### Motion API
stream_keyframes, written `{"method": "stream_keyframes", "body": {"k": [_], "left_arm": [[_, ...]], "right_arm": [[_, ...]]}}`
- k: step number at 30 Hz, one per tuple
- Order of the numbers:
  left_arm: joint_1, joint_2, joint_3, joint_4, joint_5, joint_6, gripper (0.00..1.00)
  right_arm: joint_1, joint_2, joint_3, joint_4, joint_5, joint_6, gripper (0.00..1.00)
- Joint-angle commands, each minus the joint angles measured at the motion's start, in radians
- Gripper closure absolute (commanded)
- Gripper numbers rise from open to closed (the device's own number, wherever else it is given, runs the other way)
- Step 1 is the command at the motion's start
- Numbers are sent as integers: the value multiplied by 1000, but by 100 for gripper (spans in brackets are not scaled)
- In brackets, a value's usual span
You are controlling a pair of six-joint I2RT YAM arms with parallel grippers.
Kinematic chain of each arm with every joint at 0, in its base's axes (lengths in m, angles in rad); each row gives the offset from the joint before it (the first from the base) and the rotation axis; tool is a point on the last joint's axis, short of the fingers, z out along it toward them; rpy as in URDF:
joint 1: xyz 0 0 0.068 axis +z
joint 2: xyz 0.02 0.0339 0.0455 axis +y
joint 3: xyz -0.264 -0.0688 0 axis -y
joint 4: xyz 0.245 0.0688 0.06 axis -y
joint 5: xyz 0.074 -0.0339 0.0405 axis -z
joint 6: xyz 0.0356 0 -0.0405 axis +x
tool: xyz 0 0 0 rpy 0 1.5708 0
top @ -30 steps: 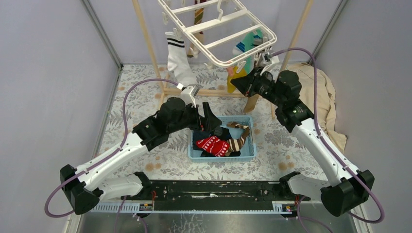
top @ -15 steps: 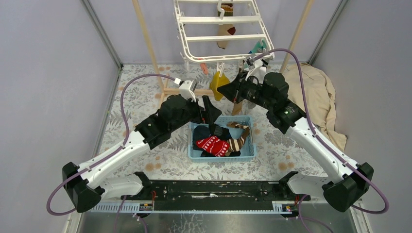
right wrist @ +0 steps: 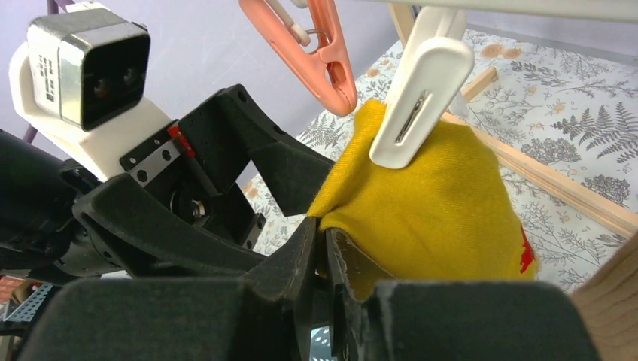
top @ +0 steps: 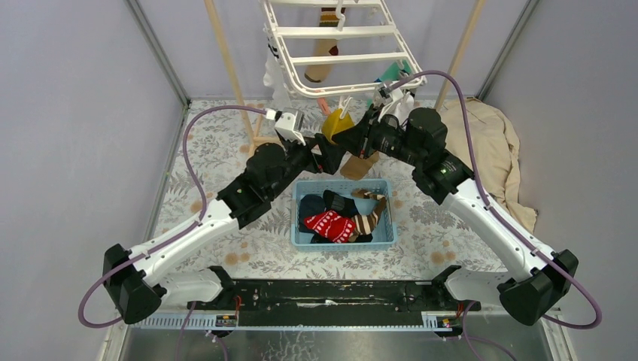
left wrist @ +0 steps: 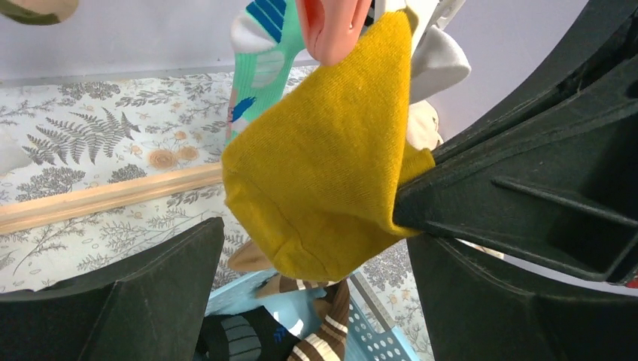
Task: Remove the socks clipped to the hanger
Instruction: Adjust the hanger on the clothesline.
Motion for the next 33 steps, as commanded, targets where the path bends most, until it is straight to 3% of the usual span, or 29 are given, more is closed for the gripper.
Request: {"method": "stream_keyframes", "body": {"k": [1,7,15,23,26,27,30,33], "left_arm": [[-5,27,-16,170,-42,82,1],[-4,75,-6,206,-47,115,2],[-3,22,33,111,-21,67,4],[-4,-48,145,-59,19,-17,20],[-5,-59,193,-91,23,-29,21],[-5,-59,206,-93,20,-30,21],[-5,-49,242,-132,-3,-7,21],[-5,-23,271,-159,-29,25,20]], "right_arm": [[13,8,44,16,-70,33,83],[13,13,48,14,-91,42,83],[13,-28,73,-151,103,-49,85],[12,-37,106,-246,241,-135,85],[11,-31,113,-267,282,-160,83],[11,-28,114,-271,285,-163,80],[10,-36,112,-271,285,-160,41],[8,-77,84,-266,334,-155,28]]}}
